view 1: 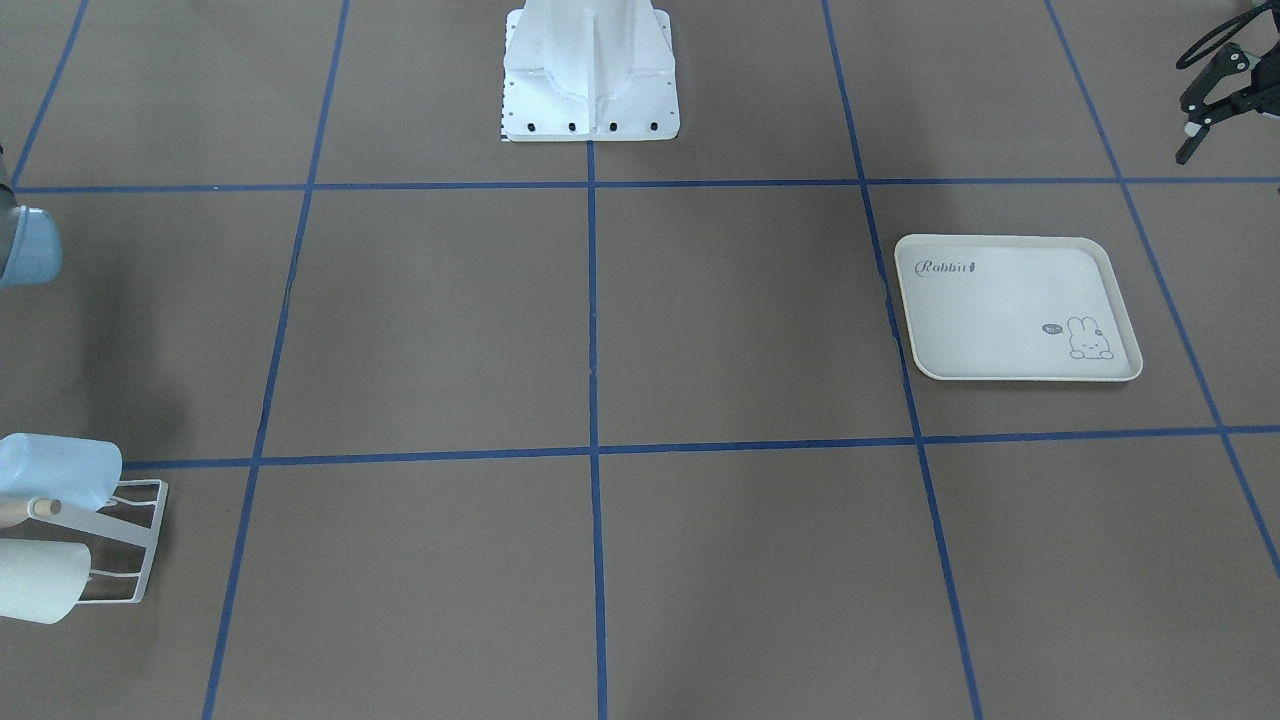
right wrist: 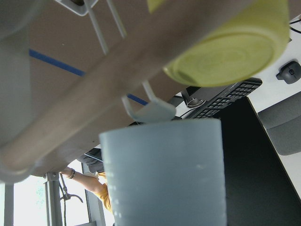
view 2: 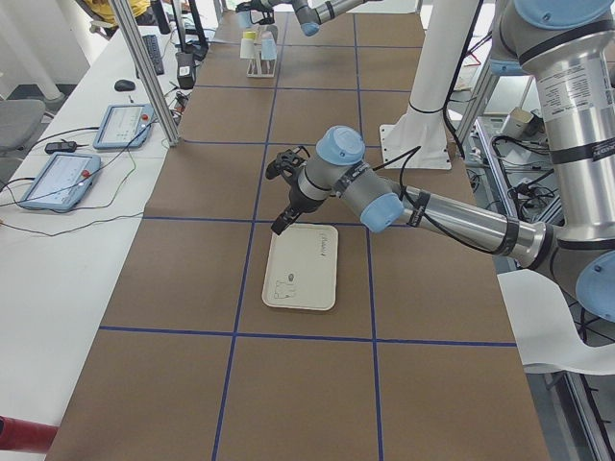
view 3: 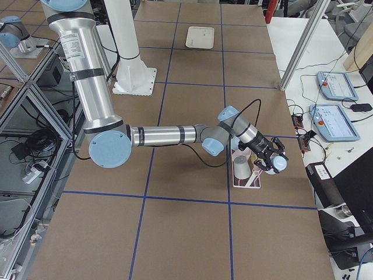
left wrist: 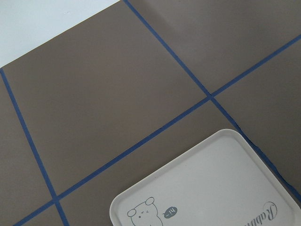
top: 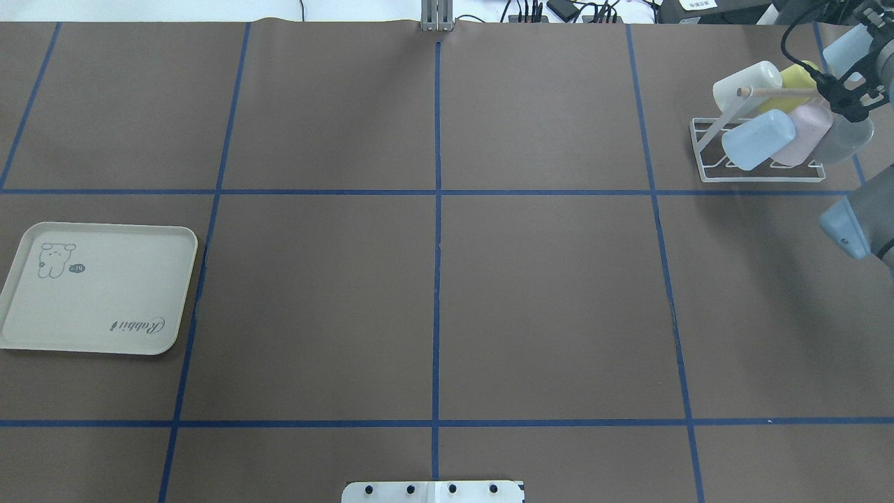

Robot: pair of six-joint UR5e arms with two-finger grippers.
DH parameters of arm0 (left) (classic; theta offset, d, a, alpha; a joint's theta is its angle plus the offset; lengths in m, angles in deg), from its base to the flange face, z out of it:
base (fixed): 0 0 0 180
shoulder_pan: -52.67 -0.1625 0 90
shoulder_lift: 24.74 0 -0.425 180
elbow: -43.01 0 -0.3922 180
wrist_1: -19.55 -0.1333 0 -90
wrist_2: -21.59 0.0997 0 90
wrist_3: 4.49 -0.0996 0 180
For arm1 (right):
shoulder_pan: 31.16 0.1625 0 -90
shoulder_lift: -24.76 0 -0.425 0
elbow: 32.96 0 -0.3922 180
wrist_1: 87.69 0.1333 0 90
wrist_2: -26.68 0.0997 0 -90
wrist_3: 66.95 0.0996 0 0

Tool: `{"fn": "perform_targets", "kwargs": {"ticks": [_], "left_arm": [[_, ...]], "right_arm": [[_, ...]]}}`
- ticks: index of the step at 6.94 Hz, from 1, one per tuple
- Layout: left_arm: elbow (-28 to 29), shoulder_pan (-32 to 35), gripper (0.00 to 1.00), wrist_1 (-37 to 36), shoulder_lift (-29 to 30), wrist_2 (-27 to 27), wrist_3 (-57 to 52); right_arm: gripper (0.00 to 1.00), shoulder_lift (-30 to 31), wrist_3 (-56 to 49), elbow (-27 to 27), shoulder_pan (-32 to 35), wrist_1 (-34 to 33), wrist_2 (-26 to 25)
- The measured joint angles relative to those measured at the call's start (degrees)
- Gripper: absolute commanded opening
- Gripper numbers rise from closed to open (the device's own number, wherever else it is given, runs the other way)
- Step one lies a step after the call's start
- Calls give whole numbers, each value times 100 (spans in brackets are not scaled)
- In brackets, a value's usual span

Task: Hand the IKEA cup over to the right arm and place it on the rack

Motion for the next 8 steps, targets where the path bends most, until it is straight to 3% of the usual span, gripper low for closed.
{"fn": "perform_targets", "kwargs": {"ticks": [8], "left_arm": [[15, -8, 100, 0, 7, 0, 2]], "right_arm": [[0, 183, -178, 0, -146, 28, -322]]}}
